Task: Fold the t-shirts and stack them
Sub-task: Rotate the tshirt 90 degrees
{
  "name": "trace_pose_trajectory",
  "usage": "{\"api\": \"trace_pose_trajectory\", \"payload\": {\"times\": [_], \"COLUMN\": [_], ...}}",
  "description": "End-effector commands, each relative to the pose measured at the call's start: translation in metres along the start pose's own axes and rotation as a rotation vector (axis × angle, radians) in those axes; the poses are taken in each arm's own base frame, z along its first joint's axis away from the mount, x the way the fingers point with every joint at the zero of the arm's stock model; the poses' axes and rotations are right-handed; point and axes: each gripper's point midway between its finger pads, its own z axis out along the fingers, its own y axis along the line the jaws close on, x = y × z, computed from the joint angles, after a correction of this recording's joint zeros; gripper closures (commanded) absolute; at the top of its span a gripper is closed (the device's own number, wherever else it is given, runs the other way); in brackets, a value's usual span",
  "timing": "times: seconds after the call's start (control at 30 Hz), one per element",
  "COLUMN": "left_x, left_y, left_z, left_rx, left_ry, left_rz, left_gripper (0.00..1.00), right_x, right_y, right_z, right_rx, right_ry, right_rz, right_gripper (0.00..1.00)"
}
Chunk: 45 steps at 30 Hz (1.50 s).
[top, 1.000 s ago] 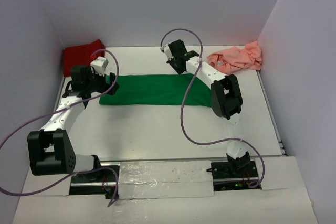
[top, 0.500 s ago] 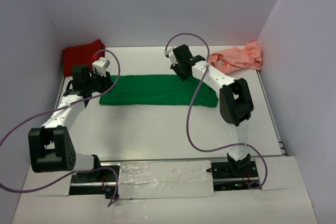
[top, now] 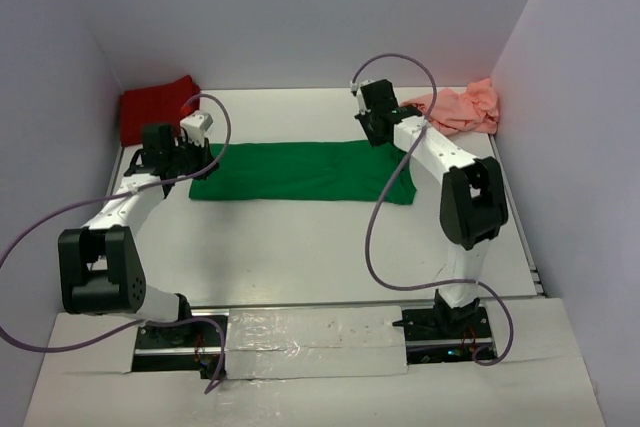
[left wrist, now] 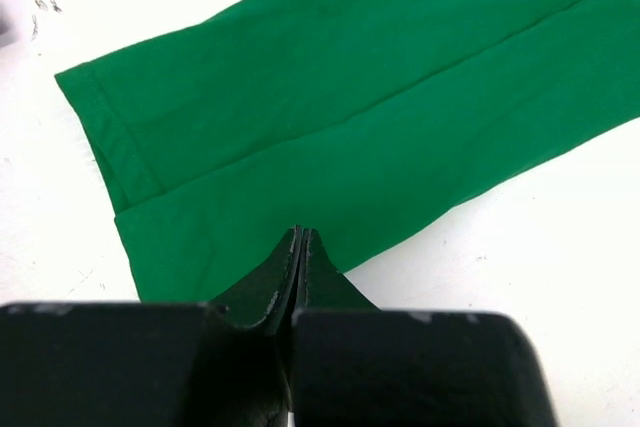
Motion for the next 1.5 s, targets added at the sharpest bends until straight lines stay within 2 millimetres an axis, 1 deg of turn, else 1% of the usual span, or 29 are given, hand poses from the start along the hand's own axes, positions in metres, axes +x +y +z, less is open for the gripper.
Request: {"api": "trace_pose_trajectory", "payload": {"times": [0.0,0.17,0.2,0.23,0.27,0.3,0.37,0.4,0.43,0.47,0.5,0.53,0.57,0.6,0.67,0.7,0.77,0.8,0.83,0.9,0.97,1.03,1.2,1.3,1.33,1.37,1.4,1.43,1.47], "left_x": [-0.018,-0.012,-0.003,-0.007,-0.004,0.010,0.008,0.021,0.015,0.030,0.033,0.027,0.033,0.042,0.045,0.052,0.060,0.076,0.077,0.090,0.103,0.115,0.142,0.158,0.161,0.166,0.170,0.172,0.172], "left_y": [0.000,0.012,0.018,0.030,0.037,0.045,0.062,0.067,0.073,0.083,0.086,0.089,0.077,0.078,0.080,0.079,0.077,0.073,0.071,0.066,0.057,0.050,0.035,0.021,0.013,0.004,-0.002,-0.007,-0.018], "left_z": [-0.003,0.013,0.022,0.024,0.029,0.041,0.047,0.057,0.061,0.069,0.073,0.078,0.086,0.094,0.099,0.104,0.107,0.108,0.108,0.106,0.097,0.082,0.048,0.023,0.018,0.005,-0.002,-0.008,-0.018], "left_rx": [0.001,-0.017,-0.031,-0.083,-0.106,-0.123,-0.187,-0.195,-0.214,-0.247,-0.248,-0.245,-0.222,-0.219,-0.228,-0.223,-0.211,-0.197,-0.186,-0.161,-0.132,-0.115,-0.072,-0.017,0.026,0.068,0.113,0.142,0.195], "left_ry": [-0.056,-0.019,0.014,0.027,0.051,0.101,0.128,0.168,0.165,0.212,0.228,0.225,0.262,0.289,0.306,0.330,0.369,0.424,0.439,0.480,0.537,0.593,0.704,0.791,0.807,0.854,0.873,0.888,0.903], "left_rz": [0.029,0.018,-0.006,-0.016,-0.025,-0.049,-0.067,-0.079,-0.080,-0.098,-0.102,-0.096,-0.089,-0.100,-0.090,-0.088,-0.089,-0.100,-0.096,-0.097,-0.095,-0.086,-0.039,-0.022,-0.027,-0.032,-0.007,-0.001,0.003], "left_gripper": [1.00,1.00,1.00,1.00,1.00,1.00,1.00,1.00,1.00,1.00,1.00,1.00,1.00,1.00,1.00,1.00,1.00,1.00,1.00,1.00,1.00,1.00,1.00,1.00,1.00,1.00,1.00,1.00,1.00], "right_x": [0.026,0.027,0.026,0.024,0.024,0.023,0.021,0.019,0.018,0.018,0.017,0.015,0.013,0.012,0.009,0.006,0.001,-0.003,-0.004,-0.011,-0.010,-0.006,-0.008,-0.009,-0.010,-0.008,-0.007,-0.007,-0.006], "right_y": [0.006,0.013,0.012,0.013,0.014,0.013,0.015,0.014,0.014,0.013,0.014,0.013,0.012,0.012,0.010,0.009,0.005,0.003,0.000,-0.009,-0.014,-0.017,-0.022,-0.024,-0.024,-0.021,-0.019,-0.018,-0.016], "right_z": [0.008,0.000,-0.003,-0.006,-0.010,-0.013,-0.018,-0.022,-0.024,-0.028,-0.030,-0.033,-0.037,-0.038,-0.043,-0.048,-0.055,-0.060,-0.064,-0.073,-0.079,-0.082,-0.089,-0.089,-0.090,-0.085,-0.084,-0.082,-0.078], "right_rx": [-0.024,-0.074,-0.071,-0.087,-0.097,-0.098,-0.114,-0.115,-0.117,-0.122,-0.125,-0.125,-0.125,-0.126,-0.130,-0.130,-0.124,-0.118,-0.112,-0.089,-0.090,-0.093,-0.090,-0.088,-0.094,-0.103,-0.112,-0.116,-0.124], "right_ry": [0.104,0.093,0.088,0.084,0.083,0.078,0.075,0.066,0.061,0.057,0.054,0.048,0.039,0.037,0.028,0.019,0.005,-0.006,-0.010,-0.030,-0.006,0.017,0.002,0.014,0.020,0.039,0.049,0.060,0.075], "right_rz": [0.031,0.048,0.055,0.056,0.061,0.067,0.068,0.073,0.075,0.077,0.080,0.085,0.088,0.089,0.093,0.095,0.105,0.107,0.110,0.118,0.123,0.129,0.125,0.114,0.111,0.105,0.102,0.102,0.099], "right_gripper": [1.00,1.00,1.00,1.00,1.00,1.00,1.00,1.00,1.00,1.00,1.00,1.00,1.00,1.00,1.00,1.00,1.00,1.00,1.00,1.00,1.00,1.00,1.00,1.00,1.00,1.00,1.00,1.00,1.00]}}
